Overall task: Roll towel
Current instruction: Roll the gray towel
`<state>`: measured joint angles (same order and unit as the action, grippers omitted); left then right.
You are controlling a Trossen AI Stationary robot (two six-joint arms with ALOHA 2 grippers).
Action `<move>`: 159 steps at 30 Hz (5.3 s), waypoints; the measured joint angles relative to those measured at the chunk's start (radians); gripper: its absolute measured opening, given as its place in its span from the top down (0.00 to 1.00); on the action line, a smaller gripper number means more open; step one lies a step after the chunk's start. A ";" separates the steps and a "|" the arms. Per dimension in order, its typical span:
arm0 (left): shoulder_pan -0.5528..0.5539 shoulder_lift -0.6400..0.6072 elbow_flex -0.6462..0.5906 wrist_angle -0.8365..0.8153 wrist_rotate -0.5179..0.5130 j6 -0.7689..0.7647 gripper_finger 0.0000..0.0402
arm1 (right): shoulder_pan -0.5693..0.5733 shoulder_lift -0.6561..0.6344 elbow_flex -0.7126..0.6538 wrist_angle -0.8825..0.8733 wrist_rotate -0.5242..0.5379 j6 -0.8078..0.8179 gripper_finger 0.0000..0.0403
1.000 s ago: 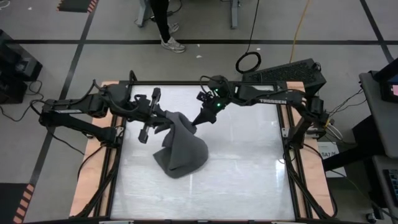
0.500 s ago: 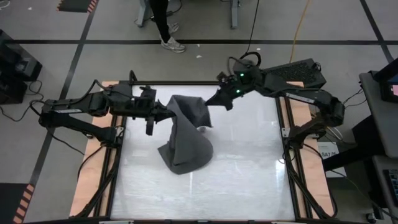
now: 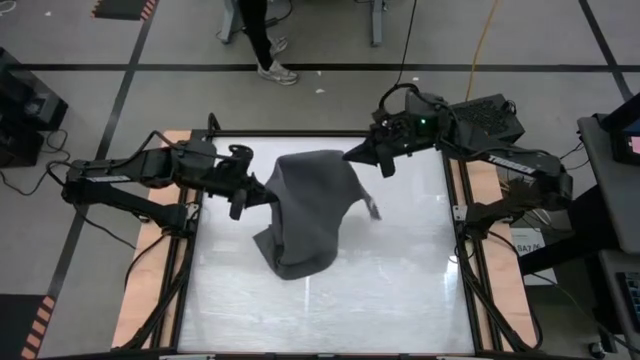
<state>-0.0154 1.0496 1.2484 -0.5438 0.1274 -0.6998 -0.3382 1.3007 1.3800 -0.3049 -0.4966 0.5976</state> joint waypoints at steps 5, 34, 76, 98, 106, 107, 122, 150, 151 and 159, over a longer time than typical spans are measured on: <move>0.000 -0.006 0.000 -0.004 0.008 -0.003 0.67 | 0.015 -0.001 0.000 -0.050 0.001 -0.016 1.00; 0.220 -0.100 0.000 -0.020 -0.041 -0.046 0.04 | 0.047 0.000 0.000 -0.120 0.051 0.079 1.00; 0.177 0.491 0.000 0.411 -0.058 0.209 0.07 | -0.075 -0.005 0.000 0.286 0.470 0.252 1.00; 0.176 0.716 0.000 0.734 -0.312 0.296 0.30 | -0.080 -0.027 0.001 0.287 0.470 0.244 1.00; 0.209 0.727 0.000 0.728 -0.256 0.295 0.70 | -0.087 -0.031 0.001 0.287 0.466 0.241 1.00; 0.212 0.726 0.000 0.736 -0.240 0.295 0.77 | -0.087 -0.031 0.001 0.288 0.466 0.233 1.00; 0.204 0.457 0.000 0.520 -0.171 0.268 0.99 | -0.087 -0.045 0.001 0.222 0.410 0.152 1.00; 0.246 0.170 0.000 -0.235 -0.166 0.346 1.00 | 0.048 0.062 0.001 -0.615 0.295 -0.219 0.64; 0.246 0.177 0.000 -0.233 -0.166 0.343 1.00 | 0.065 0.073 0.001 -0.655 0.295 -0.236 0.61; 0.246 0.187 0.000 -0.235 -0.208 0.339 1.00 | 0.209 0.068 -0.151 -0.622 0.388 -0.400 0.48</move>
<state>0.2302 1.2369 1.2480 -0.7789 -0.0811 -0.3609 -0.1290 1.3688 1.2286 -0.9265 -0.1088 0.1979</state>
